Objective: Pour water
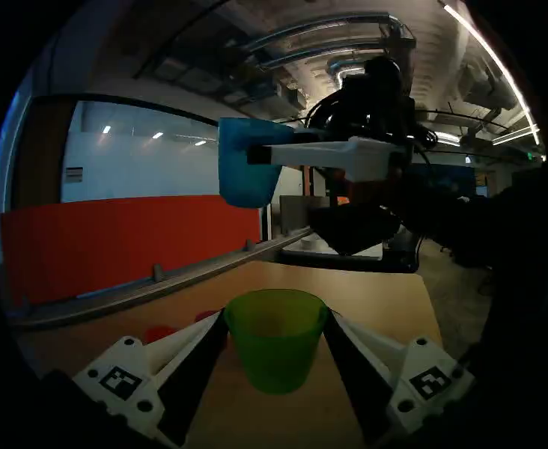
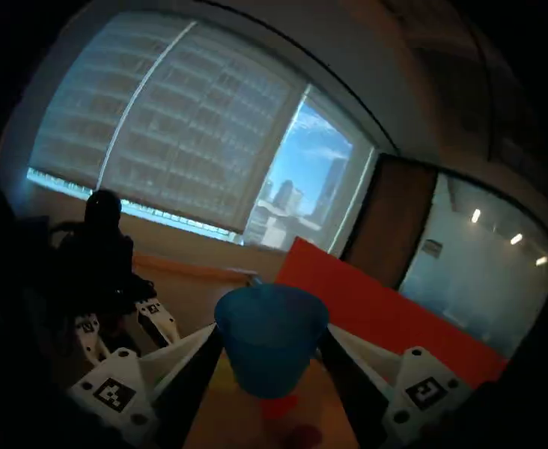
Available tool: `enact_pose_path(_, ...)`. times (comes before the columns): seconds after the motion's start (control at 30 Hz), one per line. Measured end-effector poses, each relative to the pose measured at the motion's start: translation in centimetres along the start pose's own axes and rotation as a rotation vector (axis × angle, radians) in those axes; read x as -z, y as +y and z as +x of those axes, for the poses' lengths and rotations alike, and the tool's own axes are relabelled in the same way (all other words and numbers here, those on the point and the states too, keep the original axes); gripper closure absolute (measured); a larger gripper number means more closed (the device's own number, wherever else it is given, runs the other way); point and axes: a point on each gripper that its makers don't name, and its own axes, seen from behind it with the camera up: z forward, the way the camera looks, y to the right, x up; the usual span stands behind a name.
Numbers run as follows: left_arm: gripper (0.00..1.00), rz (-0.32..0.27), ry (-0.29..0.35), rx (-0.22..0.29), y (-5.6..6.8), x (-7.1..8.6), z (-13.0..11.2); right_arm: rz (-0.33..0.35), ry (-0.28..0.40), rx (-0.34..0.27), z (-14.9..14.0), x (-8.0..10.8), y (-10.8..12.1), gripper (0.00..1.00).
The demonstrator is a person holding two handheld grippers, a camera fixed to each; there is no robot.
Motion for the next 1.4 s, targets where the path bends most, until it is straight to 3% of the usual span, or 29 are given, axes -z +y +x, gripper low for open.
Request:
enact_pose_path(0.1,0.11,0.0,-0.005,-0.003,0.0,0.0,0.0,0.024,-0.001,-0.116,-0.2,-0.1,-0.1,0.11)
enact_pose_path(0.2,0.11,0.001,-0.008,-0.007,-0.1,0.0,0.0,0.035,0.011,-0.181,-0.2,-0.1,0.0,0.11)
enact_pose_path(0.4,0.11,0.008,-0.016,-0.008,-0.5,0.0,-0.1,0.053,0.005,-0.259,-0.4,0.2,-0.1,0.11)
enact_pose_path(0.87,0.12,0.035,-0.087,-0.027,-1.7,0.6,-1.3,0.013,-0.052,-0.259,-3.2,1.8,0.8,0.11)
enact_pose_path(1.4,0.11,0.049,-0.216,-0.03,-3.1,0.0,-5.2,0.0,-0.173,-0.234,-9.9,3.8,1.2,0.11)
